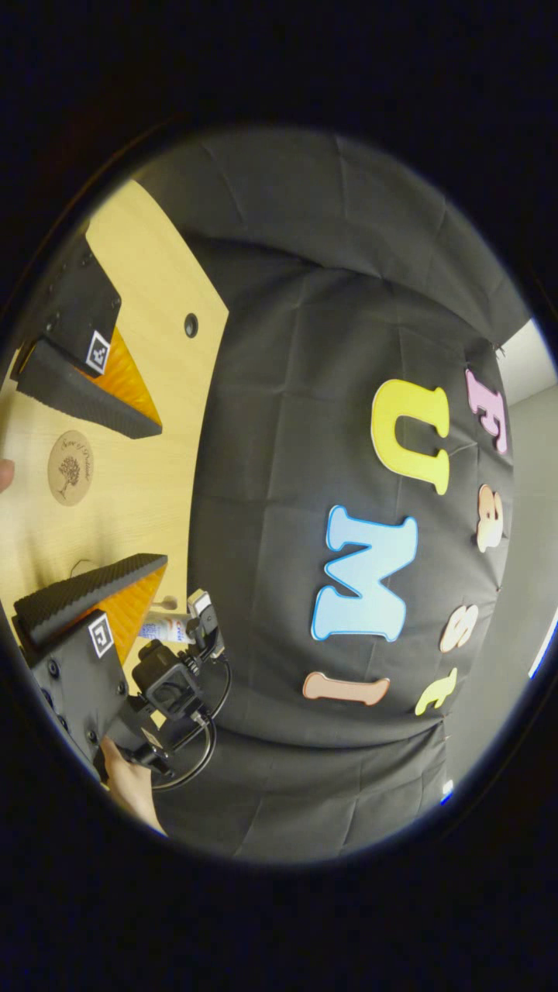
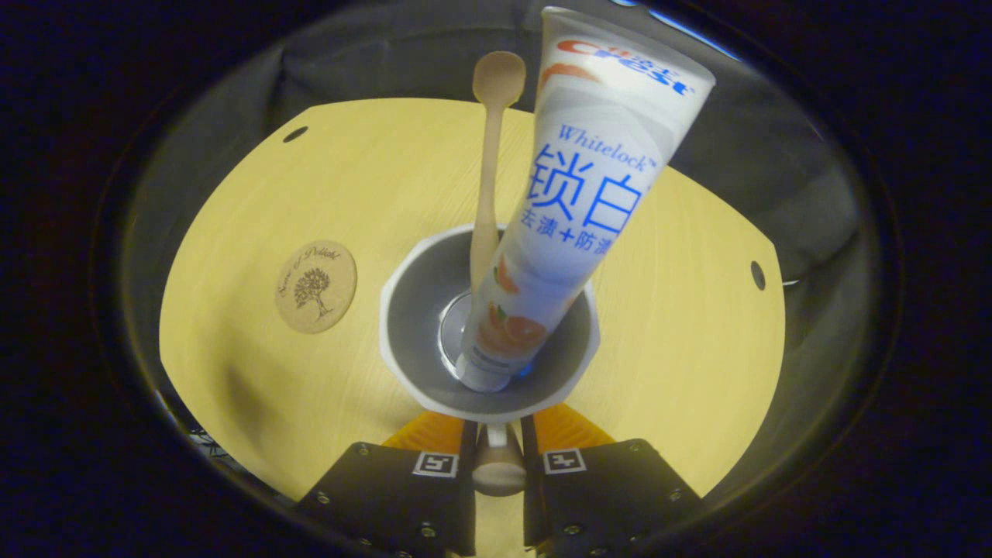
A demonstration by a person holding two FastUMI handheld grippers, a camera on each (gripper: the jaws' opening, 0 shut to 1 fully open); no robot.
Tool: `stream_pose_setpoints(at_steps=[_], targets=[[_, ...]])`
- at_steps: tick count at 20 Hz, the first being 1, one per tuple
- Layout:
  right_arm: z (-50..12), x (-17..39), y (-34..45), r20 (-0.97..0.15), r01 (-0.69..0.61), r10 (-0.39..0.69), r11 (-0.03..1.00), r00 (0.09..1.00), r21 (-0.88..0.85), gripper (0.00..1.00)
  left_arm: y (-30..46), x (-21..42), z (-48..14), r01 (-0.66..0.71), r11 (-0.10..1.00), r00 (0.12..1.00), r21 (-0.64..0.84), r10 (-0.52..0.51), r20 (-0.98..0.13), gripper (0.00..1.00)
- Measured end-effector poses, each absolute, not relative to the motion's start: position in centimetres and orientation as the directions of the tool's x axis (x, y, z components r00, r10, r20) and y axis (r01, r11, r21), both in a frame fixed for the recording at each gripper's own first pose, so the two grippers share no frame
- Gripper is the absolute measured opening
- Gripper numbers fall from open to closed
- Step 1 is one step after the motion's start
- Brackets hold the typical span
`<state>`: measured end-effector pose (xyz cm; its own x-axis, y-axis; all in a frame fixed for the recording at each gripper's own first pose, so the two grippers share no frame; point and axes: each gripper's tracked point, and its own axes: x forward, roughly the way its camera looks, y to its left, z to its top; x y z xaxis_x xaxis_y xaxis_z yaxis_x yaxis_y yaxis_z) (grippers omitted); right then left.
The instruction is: Put the toothbrush and toothpaste on the desktop into the cup, then pick up the cup and place it on the coaster on the desktop.
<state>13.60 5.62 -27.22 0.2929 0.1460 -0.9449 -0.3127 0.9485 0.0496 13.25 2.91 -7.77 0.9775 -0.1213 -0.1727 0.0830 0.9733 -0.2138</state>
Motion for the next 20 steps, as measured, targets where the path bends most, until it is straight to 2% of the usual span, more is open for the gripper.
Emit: stream_pose_setpoints(at_steps=[8,9,20], targets=[[-23.9,12.6,9.7,-0.933,-0.362,0.238,0.923,0.271,0.13,0.25,6.6,10.7,-7.9,0.028,0.976,0.98,-0.217,-0.069,-0.186,0.94],[-23.3,12.6,10.3,-0.931,-0.37,0.246,0.919,0.269,0.136,0.25,7.1,10.4,-7.9,0.025,0.976,0.98,-0.217,-0.066,-0.186,0.96],[-22.6,12.7,17.3,-0.93,-0.437,0.27,0.888,0.25,0.141,0.24,9.7,7.4,-7.2,0.034,0.97,0.981,-0.239,-0.079,-0.18,0.96]])
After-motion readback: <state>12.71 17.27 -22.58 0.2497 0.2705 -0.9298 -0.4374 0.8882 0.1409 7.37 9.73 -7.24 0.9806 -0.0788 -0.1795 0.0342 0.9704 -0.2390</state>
